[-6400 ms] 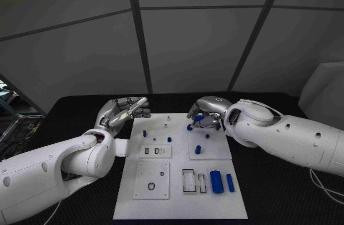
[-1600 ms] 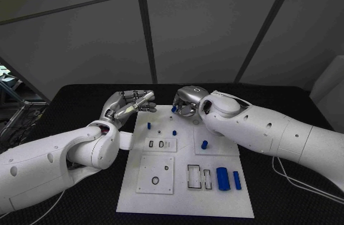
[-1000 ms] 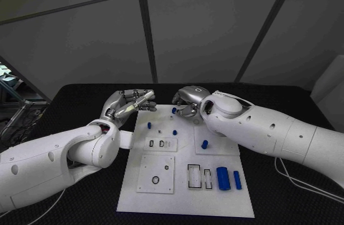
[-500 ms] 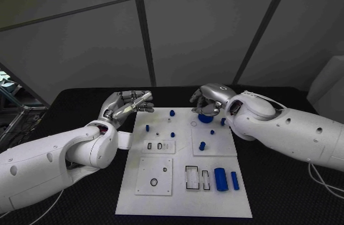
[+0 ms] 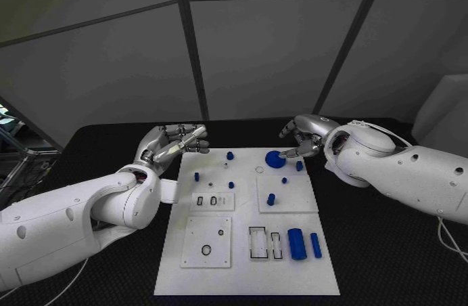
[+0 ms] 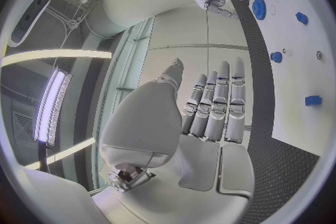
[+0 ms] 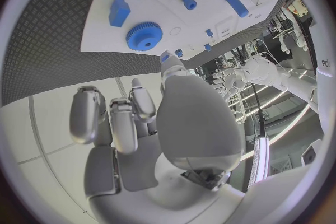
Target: Assemble the parts on the task board
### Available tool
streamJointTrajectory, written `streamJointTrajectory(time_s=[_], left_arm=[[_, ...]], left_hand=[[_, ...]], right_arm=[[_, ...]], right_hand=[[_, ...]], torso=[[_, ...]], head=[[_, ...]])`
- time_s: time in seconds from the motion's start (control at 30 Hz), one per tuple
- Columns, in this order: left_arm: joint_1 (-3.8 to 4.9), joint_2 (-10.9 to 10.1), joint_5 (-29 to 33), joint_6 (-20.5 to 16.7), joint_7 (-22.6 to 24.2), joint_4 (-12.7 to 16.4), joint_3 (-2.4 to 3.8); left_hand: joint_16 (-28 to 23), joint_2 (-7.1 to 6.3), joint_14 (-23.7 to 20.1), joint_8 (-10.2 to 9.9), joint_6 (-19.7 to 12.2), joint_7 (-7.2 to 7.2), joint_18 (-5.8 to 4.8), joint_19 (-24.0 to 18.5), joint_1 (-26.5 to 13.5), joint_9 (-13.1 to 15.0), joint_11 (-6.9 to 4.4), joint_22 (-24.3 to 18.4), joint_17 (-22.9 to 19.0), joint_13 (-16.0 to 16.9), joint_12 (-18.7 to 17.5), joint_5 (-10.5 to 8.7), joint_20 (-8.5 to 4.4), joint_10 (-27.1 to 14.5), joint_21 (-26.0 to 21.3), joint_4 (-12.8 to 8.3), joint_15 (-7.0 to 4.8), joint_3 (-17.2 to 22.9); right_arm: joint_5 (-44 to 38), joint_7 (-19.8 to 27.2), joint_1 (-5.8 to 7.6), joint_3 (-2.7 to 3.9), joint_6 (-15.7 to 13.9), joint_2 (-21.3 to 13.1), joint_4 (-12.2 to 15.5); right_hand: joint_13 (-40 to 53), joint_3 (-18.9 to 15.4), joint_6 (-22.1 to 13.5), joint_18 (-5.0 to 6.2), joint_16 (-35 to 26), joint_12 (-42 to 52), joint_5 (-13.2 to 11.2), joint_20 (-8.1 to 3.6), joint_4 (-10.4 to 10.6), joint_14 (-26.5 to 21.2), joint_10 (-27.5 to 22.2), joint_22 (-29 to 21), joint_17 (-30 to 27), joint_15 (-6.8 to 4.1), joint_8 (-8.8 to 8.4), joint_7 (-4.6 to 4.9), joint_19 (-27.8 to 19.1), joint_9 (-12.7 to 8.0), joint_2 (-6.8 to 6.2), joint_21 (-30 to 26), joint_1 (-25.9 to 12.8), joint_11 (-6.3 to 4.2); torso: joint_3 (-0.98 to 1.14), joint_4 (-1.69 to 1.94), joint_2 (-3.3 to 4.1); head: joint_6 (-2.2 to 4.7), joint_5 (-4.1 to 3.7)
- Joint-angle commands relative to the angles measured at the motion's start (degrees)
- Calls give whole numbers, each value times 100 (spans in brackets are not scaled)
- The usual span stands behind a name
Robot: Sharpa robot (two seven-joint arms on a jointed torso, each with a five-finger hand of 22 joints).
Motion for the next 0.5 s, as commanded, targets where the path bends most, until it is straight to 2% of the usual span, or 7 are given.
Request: streamJointTrajectory(time_s=[0.03, 0.17, 0.23, 0.33, 0.5], left_arm=[[6, 13, -34, 75, 26, -9, 4], [6, 20, -34, 75, 29, -11, 4], [5, 24, -34, 81, 37, -10, 4], [5, 24, -34, 88, 53, -4, 4], [5, 22, -34, 88, 57, -2, 4]], left_hand=[[-10, 56, -7, -28, 12, 40, -46, -14, -3, -4, 33, 5, 10, -4, -24, -21, 10, -7, 22, -42, 29, -1], [-10, 56, -7, -28, 12, 40, -46, -14, -3, -4, 33, 5, 10, -4, -24, -21, 10, -7, 22, -42, 29, -1], [-10, 56, -7, -28, 12, 40, -46, -14, -3, -4, 33, 5, 10, -4, -24, -21, 10, -7, 22, -42, 29, -1], [-12, 60, -6, -30, 16, 38, -46, -18, -5, -3, 32, 7, 14, -2, -25, -21, 11, -3, 25, -45, 29, 0], [-15, 61, -6, -32, 18, 39, -46, -21, -13, -3, 32, 9, 17, -2, -26, -22, 11, -1, 27, -43, 29, -3]], right_arm=[[-62, -205, 15, 1, 405, 42, -65], [-88, -226, 13, -2, 486, 81, -129], [-96, -225, 10, -3, 513, 87, -133], [-101, -219, 6, -4, 533, 103, -139], [-105, -177, -2, -6, 532, 139, -160]], right_hand=[[241, -9, -80, -82, 28, 209, -17, 6, 25, 525, 101, 47, 1216, 36, 25, 17, 49, 0, 7, 49, 51, 9], [524, -10, -134, -86, 44, 452, -29, 17, 23, 534, 225, 77, 1260, 49, 50, 22, 59, 0, 23, 66, 49, 21], [628, -1, -137, -89, 50, 540, -29, 22, 19, 538, 275, 90, 1279, 53, 69, 25, 65, 4, 44, 74, 55, 26], [708, 14, -114, -92, 58, 608, -32, 26, 12, 542, 310, 113, 1301, 56, 105, 23, 75, 13, 80, 85, 64, 27], [922, 51, -13, -101, 73, 784, -24, 23, -19, 552, 428, 163, 1346, 44, 199, -5, 100, 41, 174, 111, 91, 9]], torso=[[-4, 7, 4], [-9, 3, 4], [-4, 11, 3], [-1, -2, 0], [1, 1, -1]], head=[[-9, 11], [-28, 1], [-36, 2], [-41, 16], [-49, 16]])
